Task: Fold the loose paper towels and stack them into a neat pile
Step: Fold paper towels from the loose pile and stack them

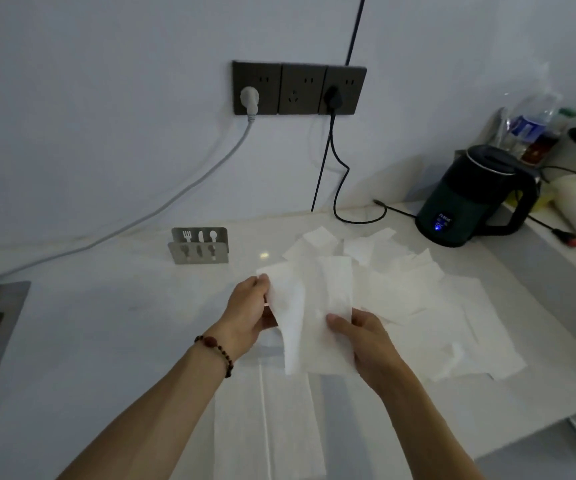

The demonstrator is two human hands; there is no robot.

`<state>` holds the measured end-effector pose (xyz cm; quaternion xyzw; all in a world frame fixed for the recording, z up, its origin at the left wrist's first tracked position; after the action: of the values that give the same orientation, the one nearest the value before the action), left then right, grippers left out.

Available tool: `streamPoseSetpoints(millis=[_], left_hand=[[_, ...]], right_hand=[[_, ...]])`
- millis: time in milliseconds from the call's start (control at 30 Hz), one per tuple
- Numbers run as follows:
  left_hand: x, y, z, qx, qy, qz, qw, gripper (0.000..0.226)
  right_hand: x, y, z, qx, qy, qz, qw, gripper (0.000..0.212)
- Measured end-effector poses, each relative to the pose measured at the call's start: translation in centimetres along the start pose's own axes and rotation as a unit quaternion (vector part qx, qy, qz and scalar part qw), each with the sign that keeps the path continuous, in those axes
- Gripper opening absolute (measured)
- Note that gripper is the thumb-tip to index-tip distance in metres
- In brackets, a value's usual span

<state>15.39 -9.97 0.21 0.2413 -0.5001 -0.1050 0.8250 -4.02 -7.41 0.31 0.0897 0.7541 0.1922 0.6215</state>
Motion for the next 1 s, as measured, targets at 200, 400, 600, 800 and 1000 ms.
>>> streamPoseSetpoints(millis=[200, 400, 600, 800, 1000], left_hand=[[-5.9, 1.7, -3.8, 0.020, -0.099, -0.011, 0.995, 0.013], [-10.6, 3.7, -6.0, -0.030, -0.211, -0.042, 0.976, 0.015], [-11.1, 4.1, -7.2, 0.022, -0.299, -0.006, 0.954, 0.009], [-10.8, 3.8, -7.6, 0.059, -0.319, 0.010, 0.946, 0.010], [-10.8, 3.6, -7.7, 0.064, -0.330, 0.022, 0.942, 0.009]], right_hand=[[7.9, 3.0, -1.5, 0.091, 0.072, 0.091, 0.989, 0.017], [12.7, 6.3, -1.5, 0.125, 0.197, 0.123, 0.965, 0.020], [13.4, 5.8, -1.6, 0.127, 0.248, 0.124, 0.952, 0.023], [13.6, 5.7, -1.8, 0.143, 0.273, 0.117, 0.944, 0.028], [13.4, 5.7, -1.7, 0.149, 0.292, 0.115, 0.938, 0.032]])
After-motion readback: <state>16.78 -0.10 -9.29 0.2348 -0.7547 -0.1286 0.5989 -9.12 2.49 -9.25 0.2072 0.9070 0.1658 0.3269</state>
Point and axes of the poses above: each hand's wrist, its own y-axis away from the middle knuckle, its own z-axis out of the palm, x = y × z, the point moved 8 cm from there along -y, towards the middle knuckle, and after that the axes turned 14 degrees about y, right-handed, at the moved point
